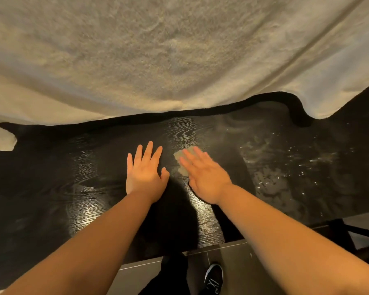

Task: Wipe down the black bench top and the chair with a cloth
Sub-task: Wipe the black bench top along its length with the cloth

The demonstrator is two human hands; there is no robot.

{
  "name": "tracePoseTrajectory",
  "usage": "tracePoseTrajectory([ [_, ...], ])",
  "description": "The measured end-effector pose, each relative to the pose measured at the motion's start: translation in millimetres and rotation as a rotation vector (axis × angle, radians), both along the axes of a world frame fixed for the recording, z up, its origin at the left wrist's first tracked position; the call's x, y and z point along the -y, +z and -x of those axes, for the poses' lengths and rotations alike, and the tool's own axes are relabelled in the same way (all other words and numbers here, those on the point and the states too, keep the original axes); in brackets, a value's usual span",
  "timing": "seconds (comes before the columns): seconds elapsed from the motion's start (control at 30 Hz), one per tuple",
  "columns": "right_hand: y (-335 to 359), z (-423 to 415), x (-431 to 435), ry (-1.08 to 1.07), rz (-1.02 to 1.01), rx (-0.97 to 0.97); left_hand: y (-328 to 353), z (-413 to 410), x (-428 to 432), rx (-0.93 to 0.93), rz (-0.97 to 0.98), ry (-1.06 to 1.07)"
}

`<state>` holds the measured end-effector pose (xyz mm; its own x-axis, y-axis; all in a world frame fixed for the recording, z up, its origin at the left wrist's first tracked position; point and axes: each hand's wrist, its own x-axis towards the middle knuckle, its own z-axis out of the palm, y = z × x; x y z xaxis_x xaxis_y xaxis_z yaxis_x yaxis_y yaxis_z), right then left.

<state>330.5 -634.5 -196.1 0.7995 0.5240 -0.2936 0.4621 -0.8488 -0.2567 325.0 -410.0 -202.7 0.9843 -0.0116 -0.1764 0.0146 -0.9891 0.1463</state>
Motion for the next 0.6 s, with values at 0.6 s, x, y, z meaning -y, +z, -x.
tracePoseTrajectory([
  [0.6,1,-23,34,-0.129,-0.012,0.017,2,0,-2,-0.015,-0.006,-0.002],
])
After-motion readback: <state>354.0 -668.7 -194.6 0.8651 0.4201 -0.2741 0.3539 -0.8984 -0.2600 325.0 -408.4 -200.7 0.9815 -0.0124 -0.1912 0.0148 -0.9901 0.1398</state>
